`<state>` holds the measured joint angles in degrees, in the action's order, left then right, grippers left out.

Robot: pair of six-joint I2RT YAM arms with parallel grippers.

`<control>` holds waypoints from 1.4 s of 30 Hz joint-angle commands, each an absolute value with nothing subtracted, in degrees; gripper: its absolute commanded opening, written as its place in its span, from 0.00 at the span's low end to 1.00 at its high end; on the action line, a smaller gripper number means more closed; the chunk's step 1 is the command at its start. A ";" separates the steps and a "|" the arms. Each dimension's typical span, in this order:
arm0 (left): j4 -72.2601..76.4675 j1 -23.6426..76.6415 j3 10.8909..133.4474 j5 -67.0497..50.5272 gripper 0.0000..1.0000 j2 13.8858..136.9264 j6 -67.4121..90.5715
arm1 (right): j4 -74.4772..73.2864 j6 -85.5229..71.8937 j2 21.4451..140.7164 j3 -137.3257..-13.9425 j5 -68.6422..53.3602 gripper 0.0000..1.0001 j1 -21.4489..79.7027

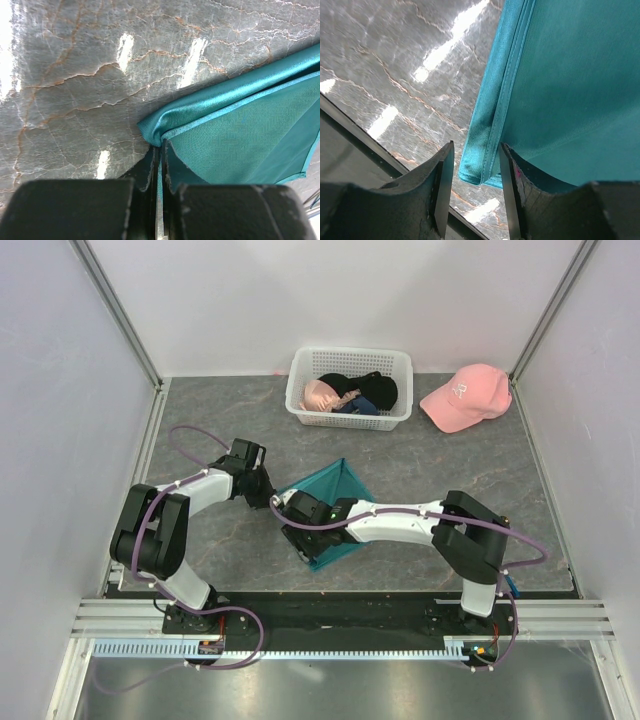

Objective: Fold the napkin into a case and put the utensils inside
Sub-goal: Pick up the upper triangle-folded napkin from the center of the board.

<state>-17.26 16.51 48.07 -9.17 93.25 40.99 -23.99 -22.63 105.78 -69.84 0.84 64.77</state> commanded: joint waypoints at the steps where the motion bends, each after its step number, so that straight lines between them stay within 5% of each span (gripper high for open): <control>1: -19.86 16.52 48.34 -5.89 0.02 92.64 42.10 | -23.03 -22.94 105.56 -68.38 3.08 0.49 66.09; 18: -22.41 16.52 48.60 -5.19 0.02 91.49 45.79 | -27.42 -25.22 112.58 -68.73 17.92 0.44 72.68; 24: -22.32 16.52 48.34 -5.27 0.02 90.70 46.05 | -28.47 -26.01 115.22 -68.64 22.05 0.30 74.09; 30: -22.32 15.82 48.17 -6.06 0.02 89.30 45.62 | -30.32 -26.28 114.53 -72.76 22.42 0.01 75.76; 42: -24.43 13.10 48.08 -9.31 0.02 81.57 44.03 | -29.01 -27.86 106.62 -76.11 11.17 0.00 75.23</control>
<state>-24.77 14.31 47.92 -9.21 85.62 44.66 -27.83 -26.26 110.45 -74.22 17.72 75.40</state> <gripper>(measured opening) 0.039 0.009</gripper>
